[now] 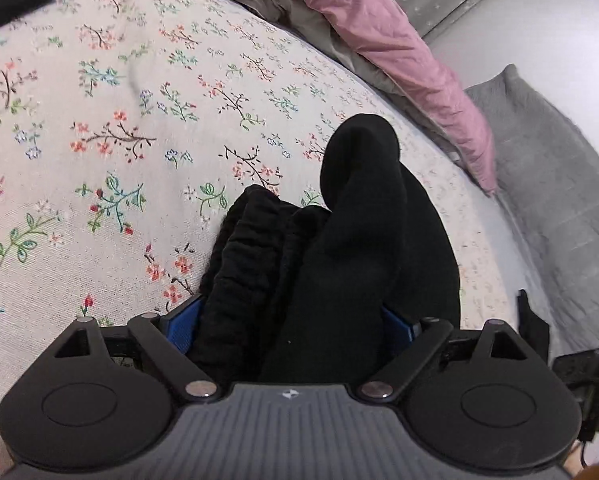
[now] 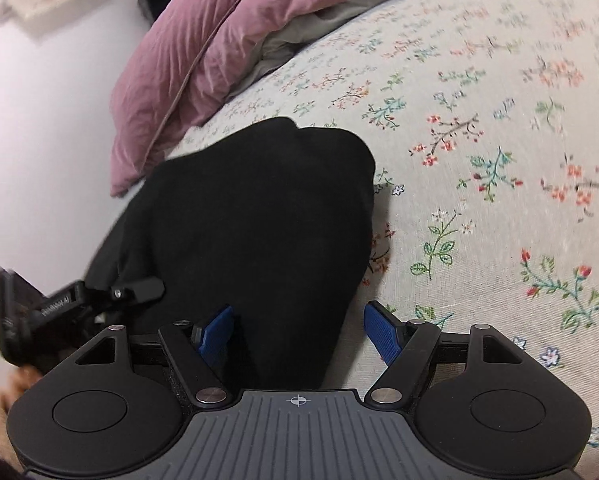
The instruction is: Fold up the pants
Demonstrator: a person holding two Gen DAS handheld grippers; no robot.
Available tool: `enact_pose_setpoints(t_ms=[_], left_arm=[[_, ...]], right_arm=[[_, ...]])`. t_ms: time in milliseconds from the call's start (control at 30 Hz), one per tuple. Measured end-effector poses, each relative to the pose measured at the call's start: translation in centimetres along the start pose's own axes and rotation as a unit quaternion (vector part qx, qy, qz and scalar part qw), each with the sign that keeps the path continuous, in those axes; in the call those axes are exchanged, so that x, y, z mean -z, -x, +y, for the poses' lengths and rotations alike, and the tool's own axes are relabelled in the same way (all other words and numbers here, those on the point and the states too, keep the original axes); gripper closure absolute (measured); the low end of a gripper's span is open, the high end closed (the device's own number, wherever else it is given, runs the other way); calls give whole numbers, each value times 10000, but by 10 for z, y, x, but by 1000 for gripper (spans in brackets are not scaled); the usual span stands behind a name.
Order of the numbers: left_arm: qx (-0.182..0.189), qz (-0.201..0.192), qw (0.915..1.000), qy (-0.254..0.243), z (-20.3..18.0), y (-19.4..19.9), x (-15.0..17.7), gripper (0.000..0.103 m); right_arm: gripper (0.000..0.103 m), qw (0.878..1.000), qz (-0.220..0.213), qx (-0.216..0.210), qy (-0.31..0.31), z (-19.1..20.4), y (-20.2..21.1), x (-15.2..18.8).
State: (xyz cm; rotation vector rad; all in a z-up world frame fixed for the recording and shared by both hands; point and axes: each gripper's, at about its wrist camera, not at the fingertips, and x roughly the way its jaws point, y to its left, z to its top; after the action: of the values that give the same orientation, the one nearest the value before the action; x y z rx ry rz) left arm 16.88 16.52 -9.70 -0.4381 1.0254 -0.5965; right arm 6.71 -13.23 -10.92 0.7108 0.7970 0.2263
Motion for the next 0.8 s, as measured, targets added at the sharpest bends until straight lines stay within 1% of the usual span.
enact_pose_setpoints(t_ms=[67, 100, 133, 167, 233, 267, 300, 367, 467, 567, 633, 700, 767, 800], left_arm=[[64, -1, 10000, 36, -1, 1, 2, 6], [117, -6, 9999, 24, -2, 2, 3, 7], [158, -22, 9999, 53, -3, 4, 5, 10], [197, -46, 9998, 83, -4, 8, 7, 14], [249, -127, 9995, 156, -6, 9, 8, 18], [299, -168, 9992, 200, -6, 10, 8, 21], [392, -179, 9988, 243, -9, 11, 9, 22], [597, -180, 9974, 366, -11, 9, 10, 27], [885, -212, 9943, 550, -25, -8, 9, 29], [1092, -362, 9919, 531, -48, -31, 4, 30], [1187, -466, 9905, 516, -61, -47, -3, 30], [1177, -561, 9901, 513, -70, -60, -9, 30], [959, -628, 9928, 348, -78, -73, -14, 29], [824, -628, 9943, 257, -81, -77, -15, 28]], right_arm=[[30, 9997, -41, -93, -234, -5, -3, -2], [32, 9991, -62, -102, -407, -8, -6, -3], [36, 9983, -92, -118, -567, -10, -8, -4], [53, 9973, -65, -189, -712, -11, -10, -5], [70, 9952, -5, -277, -943, -13, -13, -8], [74, 9953, -47, -365, -893, -12, -10, -10], [78, 9956, -93, -453, -818, -10, -6, -12], [80, 9961, -153, -476, -734, -9, 1, -21], [81, 9972, -360, -413, -505, -8, 15, -45], [81, 9979, -564, -207, -227, -10, 28, -78], [81, 9983, -581, 6, -6, -10, 33, -101], [80, 9975, -619, 265, 210, -12, 35, -122], [80, 9970, -560, 419, 317, -18, 31, -138], [76, 9970, -508, 488, 308, -22, 27, -142]])
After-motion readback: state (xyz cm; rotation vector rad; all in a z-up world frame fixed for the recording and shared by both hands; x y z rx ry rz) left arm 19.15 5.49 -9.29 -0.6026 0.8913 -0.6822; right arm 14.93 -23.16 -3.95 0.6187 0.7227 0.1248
